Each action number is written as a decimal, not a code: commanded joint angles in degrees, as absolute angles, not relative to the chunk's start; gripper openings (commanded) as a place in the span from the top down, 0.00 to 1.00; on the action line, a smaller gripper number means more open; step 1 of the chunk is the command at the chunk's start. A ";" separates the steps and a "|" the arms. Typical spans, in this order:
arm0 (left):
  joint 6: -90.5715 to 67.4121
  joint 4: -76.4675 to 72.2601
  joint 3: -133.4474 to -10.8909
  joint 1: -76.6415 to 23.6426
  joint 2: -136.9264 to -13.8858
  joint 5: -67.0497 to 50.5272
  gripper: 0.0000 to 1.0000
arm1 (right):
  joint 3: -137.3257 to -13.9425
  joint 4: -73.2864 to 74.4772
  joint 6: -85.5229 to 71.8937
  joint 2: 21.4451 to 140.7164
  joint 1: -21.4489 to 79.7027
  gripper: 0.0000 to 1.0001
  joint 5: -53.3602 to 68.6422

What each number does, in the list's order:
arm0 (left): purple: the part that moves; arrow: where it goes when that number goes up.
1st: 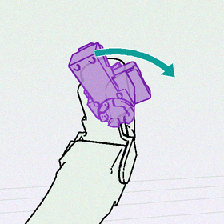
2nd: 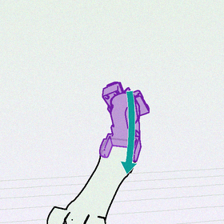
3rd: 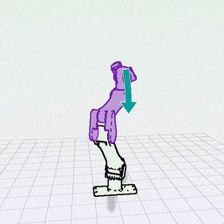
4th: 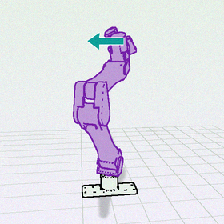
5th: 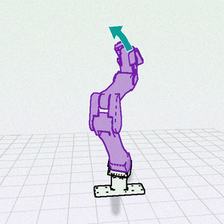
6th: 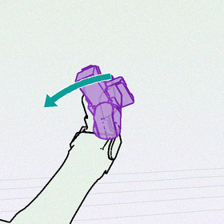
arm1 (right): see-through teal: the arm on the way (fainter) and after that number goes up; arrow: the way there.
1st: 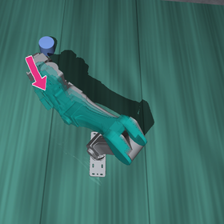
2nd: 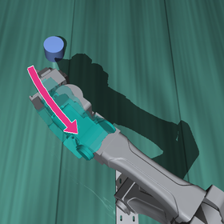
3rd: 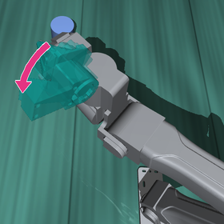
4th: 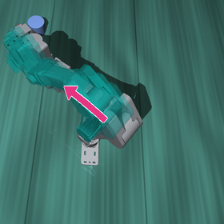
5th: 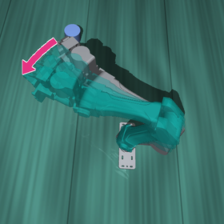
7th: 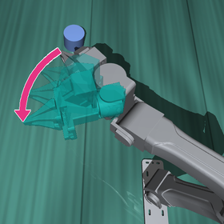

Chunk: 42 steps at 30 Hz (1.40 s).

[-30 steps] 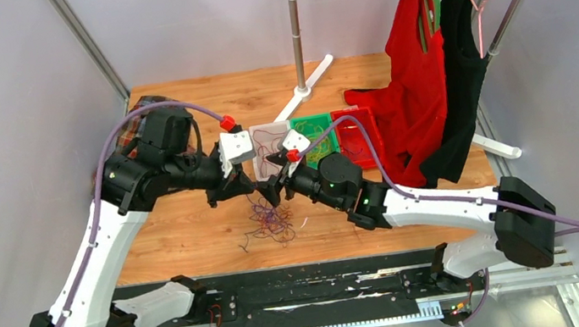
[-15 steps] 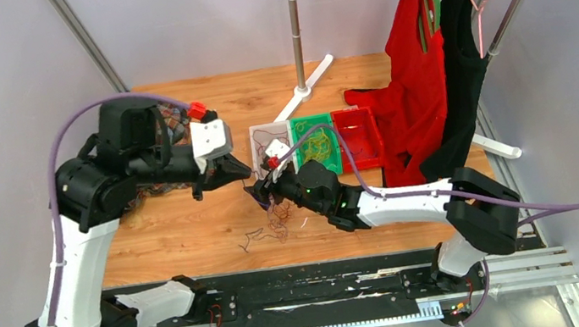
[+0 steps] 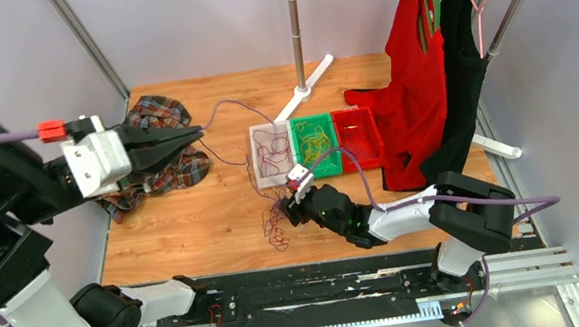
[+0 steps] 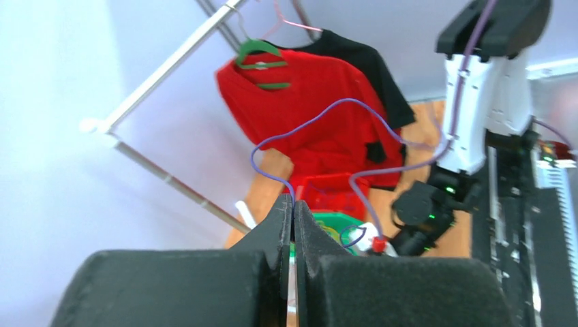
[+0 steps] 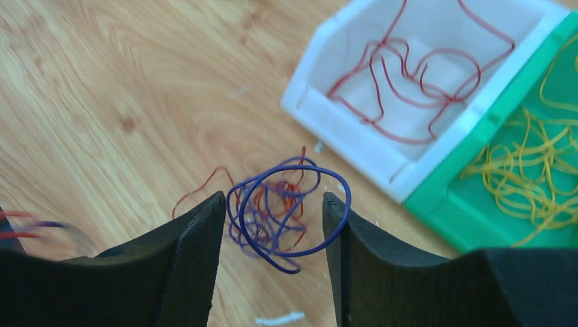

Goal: Untangle the cables

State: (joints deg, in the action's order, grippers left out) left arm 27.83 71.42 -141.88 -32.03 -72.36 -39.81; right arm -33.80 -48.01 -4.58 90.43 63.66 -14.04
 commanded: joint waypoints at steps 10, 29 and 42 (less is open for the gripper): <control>29.37 42.50 -137.83 -32.43 -68.98 -23.03 1.00 | -24.46 -52.24 -7.37 87.09 63.61 0.48 -17.78; 31.51 36.98 -129.11 -32.43 -66.77 -23.53 1.00 | -48.41 -29.36 4.33 67.98 68.03 0.27 0.84; 28.57 36.99 -132.70 -32.43 -68.00 -26.48 1.00 | -58.58 -36.46 7.32 86.99 68.06 0.37 -8.86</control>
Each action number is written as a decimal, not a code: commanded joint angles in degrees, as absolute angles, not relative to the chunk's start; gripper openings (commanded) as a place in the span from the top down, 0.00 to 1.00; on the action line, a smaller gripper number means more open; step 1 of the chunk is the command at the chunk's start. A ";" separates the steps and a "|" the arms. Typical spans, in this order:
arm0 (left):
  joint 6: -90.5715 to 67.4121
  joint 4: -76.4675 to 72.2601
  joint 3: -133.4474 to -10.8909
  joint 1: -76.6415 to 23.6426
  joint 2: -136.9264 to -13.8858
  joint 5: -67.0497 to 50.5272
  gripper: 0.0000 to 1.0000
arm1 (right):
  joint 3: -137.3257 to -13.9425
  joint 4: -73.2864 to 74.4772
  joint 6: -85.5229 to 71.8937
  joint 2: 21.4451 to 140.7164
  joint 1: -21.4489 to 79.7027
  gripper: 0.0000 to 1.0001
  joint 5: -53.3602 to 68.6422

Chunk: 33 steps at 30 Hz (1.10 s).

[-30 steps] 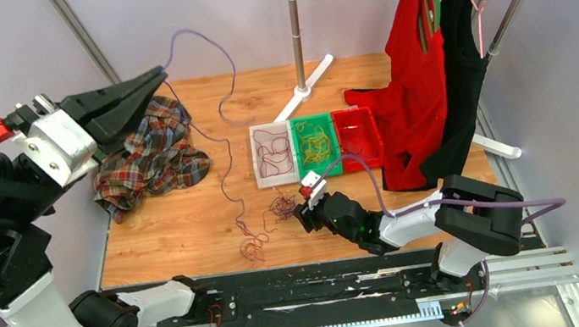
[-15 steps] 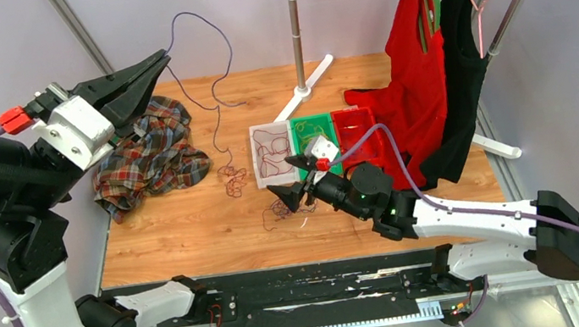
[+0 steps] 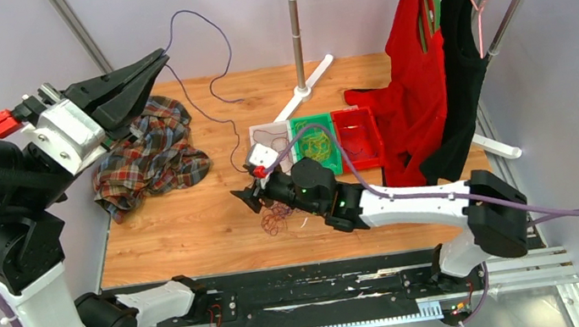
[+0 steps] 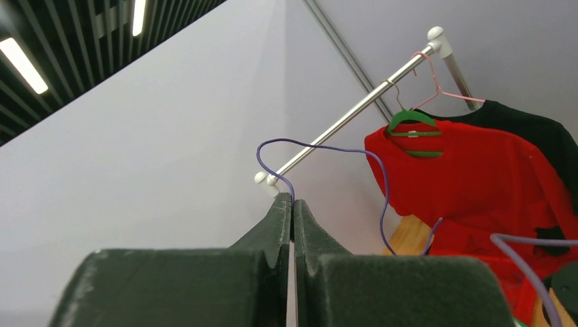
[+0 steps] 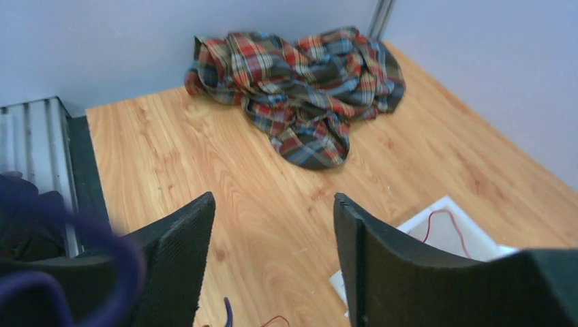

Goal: Untangle the cables

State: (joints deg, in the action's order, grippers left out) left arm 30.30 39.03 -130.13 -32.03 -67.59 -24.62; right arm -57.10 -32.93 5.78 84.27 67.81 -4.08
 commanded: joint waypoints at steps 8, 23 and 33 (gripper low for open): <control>27.21 33.38 -137.44 -32.43 -69.13 -25.28 1.00 | -51.28 -38.85 5.17 92.30 67.76 0.71 -8.34; 40.14 2.33 -140.97 -32.43 -74.60 -3.05 1.00 | -35.84 -45.44 0.37 93.67 67.76 0.65 -13.24; 41.15 3.04 -138.94 -32.43 -74.16 -5.80 1.00 | -33.51 -45.71 1.16 87.97 67.76 0.30 -16.26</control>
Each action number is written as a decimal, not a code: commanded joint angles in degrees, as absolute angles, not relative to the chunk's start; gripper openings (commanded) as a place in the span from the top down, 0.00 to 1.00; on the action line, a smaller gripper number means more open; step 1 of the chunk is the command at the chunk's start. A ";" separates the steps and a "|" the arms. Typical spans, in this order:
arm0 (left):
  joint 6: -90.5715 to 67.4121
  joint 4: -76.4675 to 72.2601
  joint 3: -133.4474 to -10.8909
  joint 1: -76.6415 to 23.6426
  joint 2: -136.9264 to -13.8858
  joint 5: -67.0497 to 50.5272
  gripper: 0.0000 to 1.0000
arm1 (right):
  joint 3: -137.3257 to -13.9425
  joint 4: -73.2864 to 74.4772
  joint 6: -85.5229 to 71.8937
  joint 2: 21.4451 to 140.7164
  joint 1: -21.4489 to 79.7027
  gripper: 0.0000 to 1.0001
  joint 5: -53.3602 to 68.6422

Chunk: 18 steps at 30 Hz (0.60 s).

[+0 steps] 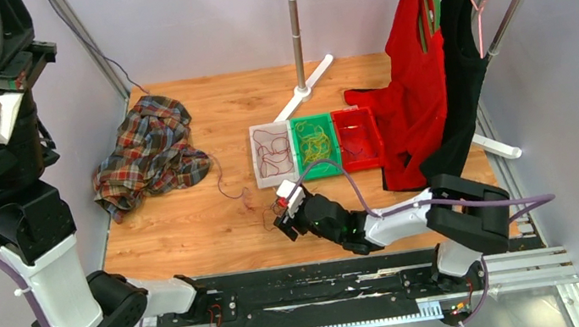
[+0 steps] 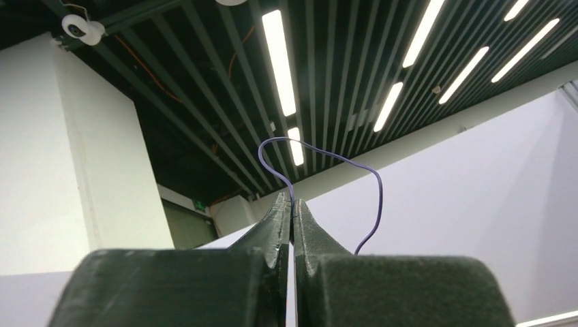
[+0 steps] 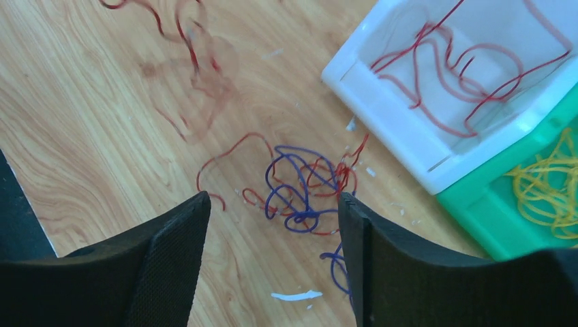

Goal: Untangle the cables

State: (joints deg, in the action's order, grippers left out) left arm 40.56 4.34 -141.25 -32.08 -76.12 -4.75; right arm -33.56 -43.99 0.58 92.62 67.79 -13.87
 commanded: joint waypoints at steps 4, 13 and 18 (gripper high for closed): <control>37.27 5.07 -135.87 -32.43 -73.02 -7.26 1.00 | -35.06 -43.59 2.21 82.49 67.76 0.29 -15.31; 34.75 5.13 -133.97 -32.44 -72.60 -9.69 1.00 | -48.60 -35.60 2.55 77.06 68.08 0.27 -2.90; 36.37 4.84 -134.50 -32.43 -72.75 -10.82 1.00 | -58.48 -33.04 3.34 83.21 69.68 0.27 0.48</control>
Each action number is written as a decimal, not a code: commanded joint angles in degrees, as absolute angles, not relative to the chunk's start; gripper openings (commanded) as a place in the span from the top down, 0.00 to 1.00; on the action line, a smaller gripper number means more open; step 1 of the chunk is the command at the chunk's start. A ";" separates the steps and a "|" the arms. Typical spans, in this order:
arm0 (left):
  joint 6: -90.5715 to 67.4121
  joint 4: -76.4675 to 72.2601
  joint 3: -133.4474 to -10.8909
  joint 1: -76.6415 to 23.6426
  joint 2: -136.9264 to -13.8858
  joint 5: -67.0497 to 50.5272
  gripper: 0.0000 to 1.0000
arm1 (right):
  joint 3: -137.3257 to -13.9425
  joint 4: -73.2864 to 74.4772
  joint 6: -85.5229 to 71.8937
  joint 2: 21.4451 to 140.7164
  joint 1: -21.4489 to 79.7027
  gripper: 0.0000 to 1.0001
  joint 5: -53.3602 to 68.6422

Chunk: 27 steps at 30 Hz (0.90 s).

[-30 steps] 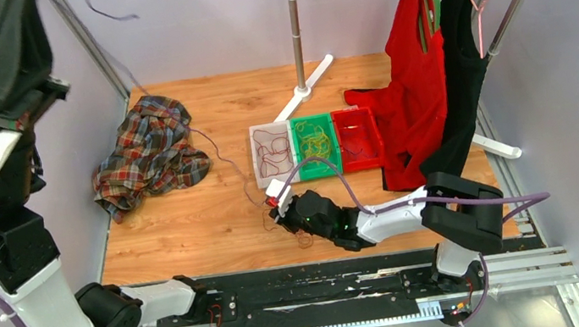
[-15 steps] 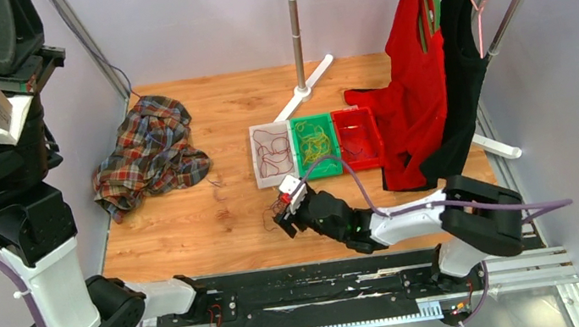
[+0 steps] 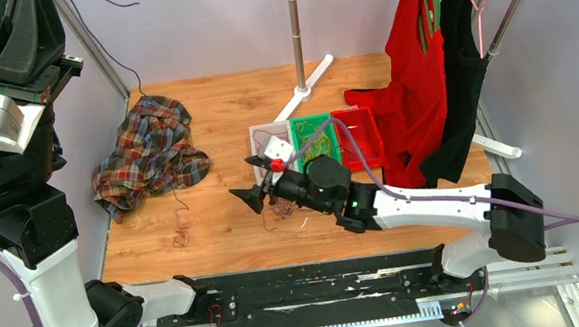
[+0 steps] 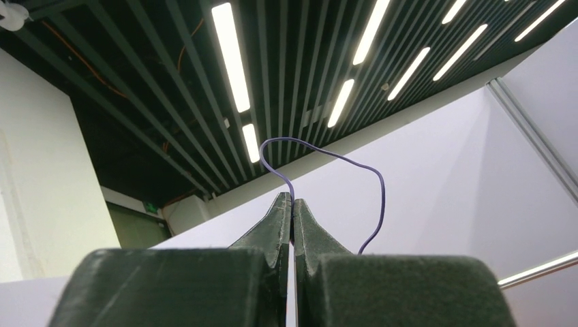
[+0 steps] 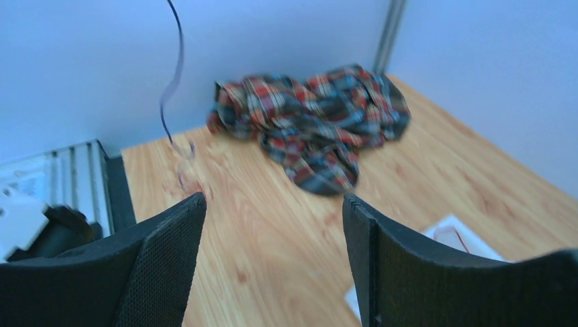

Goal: Untangle the cables

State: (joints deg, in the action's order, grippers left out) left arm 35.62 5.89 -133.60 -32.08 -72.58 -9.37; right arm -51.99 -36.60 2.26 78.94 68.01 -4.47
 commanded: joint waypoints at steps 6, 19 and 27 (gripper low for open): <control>36.81 4.98 -135.17 -32.43 -73.21 -12.22 1.00 | -67.64 -31.25 5.23 92.56 71.90 0.26 0.58; 31.13 2.62 -137.37 -32.43 -73.01 -16.94 1.00 | -61.06 -35.03 10.39 99.22 70.80 0.53 -18.56; 27.42 -0.03 -144.88 -32.48 -76.45 -15.58 1.00 | -53.84 -38.58 8.86 104.02 69.46 0.65 -23.74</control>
State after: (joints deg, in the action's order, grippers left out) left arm 29.15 3.09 -142.02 -32.08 -75.44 -16.05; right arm -57.06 -34.65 9.32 101.54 70.63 -19.59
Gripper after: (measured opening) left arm 0.018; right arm 0.378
